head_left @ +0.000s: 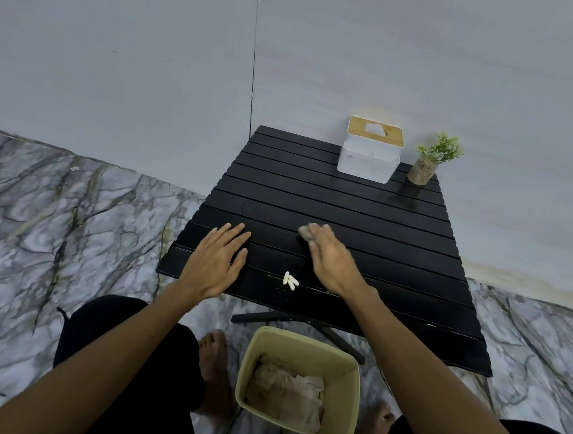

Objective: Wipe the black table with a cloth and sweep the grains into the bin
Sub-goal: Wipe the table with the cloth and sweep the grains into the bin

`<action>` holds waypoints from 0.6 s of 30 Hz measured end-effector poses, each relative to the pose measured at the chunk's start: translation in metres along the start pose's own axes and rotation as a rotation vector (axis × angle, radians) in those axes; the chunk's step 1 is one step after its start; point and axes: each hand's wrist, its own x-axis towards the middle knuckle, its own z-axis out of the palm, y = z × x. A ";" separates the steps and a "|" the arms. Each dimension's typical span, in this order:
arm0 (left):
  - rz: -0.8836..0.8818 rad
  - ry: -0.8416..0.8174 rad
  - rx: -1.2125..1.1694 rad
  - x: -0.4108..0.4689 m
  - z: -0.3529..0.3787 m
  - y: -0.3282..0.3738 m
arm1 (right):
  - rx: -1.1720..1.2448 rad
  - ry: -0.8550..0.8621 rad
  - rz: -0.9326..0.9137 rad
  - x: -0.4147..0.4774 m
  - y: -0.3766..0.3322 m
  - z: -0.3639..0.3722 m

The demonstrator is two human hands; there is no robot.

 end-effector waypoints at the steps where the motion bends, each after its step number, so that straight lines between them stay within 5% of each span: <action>1: -0.003 0.001 0.000 0.000 -0.001 -0.003 | -0.008 -0.059 -0.057 0.001 -0.005 0.004; 7: 0.000 -0.006 -0.011 -0.003 -0.002 -0.007 | 0.018 -0.230 -0.321 -0.025 -0.022 0.009; 18: -0.007 -0.025 -0.010 -0.003 -0.003 -0.007 | -0.046 -0.314 -0.457 -0.089 -0.039 -0.006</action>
